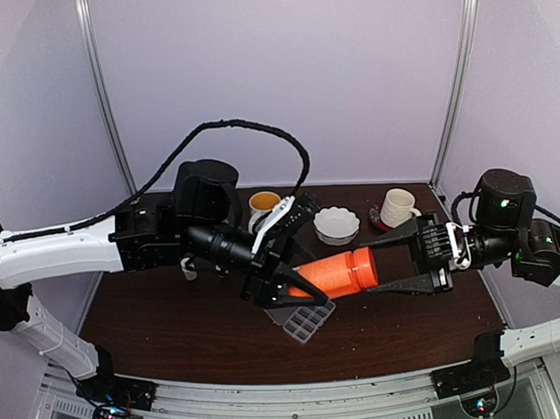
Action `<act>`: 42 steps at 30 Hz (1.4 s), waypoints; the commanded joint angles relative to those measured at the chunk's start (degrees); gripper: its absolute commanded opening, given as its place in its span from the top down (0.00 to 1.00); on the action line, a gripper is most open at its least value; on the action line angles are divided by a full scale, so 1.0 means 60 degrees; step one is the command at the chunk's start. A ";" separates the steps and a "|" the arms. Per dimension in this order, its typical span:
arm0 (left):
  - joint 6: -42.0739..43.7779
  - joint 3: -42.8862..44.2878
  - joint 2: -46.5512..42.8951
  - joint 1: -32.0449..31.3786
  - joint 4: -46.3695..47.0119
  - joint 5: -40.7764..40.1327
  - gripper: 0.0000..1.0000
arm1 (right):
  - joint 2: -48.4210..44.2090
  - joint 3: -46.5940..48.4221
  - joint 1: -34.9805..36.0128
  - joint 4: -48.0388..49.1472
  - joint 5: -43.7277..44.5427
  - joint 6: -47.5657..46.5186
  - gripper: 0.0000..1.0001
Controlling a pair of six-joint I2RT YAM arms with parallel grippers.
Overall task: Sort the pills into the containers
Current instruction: Unscrew the lid of the pill bottle.
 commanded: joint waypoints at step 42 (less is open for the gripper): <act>0.0167 0.1128 -0.0089 0.0143 -0.0924 0.3093 0.72 | -0.0741 -0.0967 0.1668 -0.1444 0.4011 -1.1447 1.00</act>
